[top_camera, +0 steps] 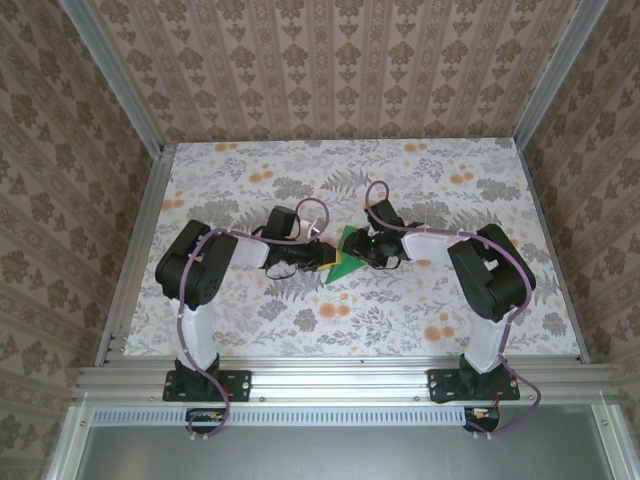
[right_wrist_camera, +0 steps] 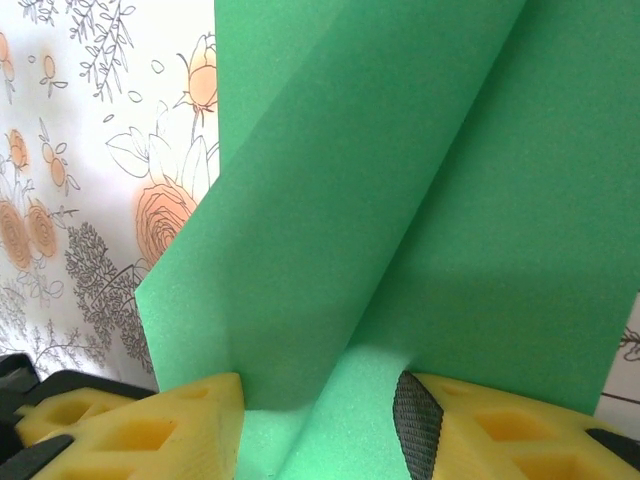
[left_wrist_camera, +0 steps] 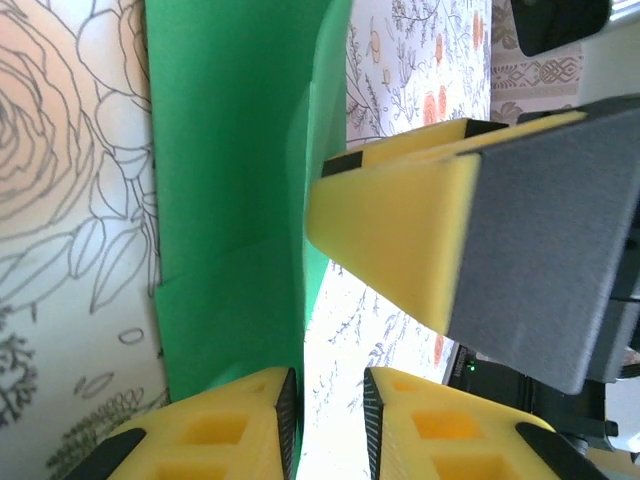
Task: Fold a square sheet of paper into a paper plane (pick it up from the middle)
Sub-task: Fourth fold the wing at the center of the table.
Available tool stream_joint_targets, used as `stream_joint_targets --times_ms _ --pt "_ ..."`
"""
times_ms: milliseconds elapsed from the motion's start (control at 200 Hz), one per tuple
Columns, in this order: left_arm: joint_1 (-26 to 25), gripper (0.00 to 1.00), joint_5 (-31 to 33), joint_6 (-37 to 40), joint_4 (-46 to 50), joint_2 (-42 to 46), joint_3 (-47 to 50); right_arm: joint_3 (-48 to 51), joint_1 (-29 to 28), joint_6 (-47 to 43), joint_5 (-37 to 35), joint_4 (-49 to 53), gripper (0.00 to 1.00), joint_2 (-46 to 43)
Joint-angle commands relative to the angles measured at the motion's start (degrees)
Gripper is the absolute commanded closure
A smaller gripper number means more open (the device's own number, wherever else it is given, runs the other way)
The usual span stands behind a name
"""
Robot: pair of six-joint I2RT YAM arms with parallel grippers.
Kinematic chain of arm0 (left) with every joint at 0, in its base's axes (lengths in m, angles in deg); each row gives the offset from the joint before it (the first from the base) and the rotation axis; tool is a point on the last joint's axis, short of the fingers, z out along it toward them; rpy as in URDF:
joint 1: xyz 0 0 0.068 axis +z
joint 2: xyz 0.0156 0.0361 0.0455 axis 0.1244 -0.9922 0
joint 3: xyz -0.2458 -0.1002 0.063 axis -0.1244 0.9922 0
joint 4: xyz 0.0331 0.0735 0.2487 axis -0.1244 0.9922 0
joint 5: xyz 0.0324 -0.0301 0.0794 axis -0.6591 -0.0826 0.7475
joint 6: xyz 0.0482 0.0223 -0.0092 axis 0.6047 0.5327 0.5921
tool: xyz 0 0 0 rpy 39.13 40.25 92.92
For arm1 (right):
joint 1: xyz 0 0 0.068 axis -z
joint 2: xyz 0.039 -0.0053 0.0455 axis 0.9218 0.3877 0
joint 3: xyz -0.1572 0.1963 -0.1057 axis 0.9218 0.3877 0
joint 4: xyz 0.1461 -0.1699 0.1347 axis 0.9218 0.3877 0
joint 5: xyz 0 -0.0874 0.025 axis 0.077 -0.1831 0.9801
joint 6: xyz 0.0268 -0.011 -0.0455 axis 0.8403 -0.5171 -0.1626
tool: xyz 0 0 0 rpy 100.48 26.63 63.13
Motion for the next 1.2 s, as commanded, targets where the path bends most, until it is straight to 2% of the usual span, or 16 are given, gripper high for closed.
stream_joint_targets --times_ms 0,230,710,1195 --pt "0.88 0.73 1.36 1.44 0.9 3.74 2.11 1.38 -0.24 0.9 -7.31 11.8 0.5 5.13" --pt "0.71 0.75 6.52 1.01 -2.81 8.4 7.15 -1.42 -0.51 2.49 -10.27 17.62 0.48 7.56" --pt "-2.17 0.77 5.34 1.85 -4.38 6.82 4.68 -4.53 -1.39 1.98 -12.78 22.66 0.46 10.25" --pt "-2.9 0.78 7.39 5.96 3.32 4.21 2.63 -6.67 -1.39 3.83 -13.43 25.67 0.46 13.23"
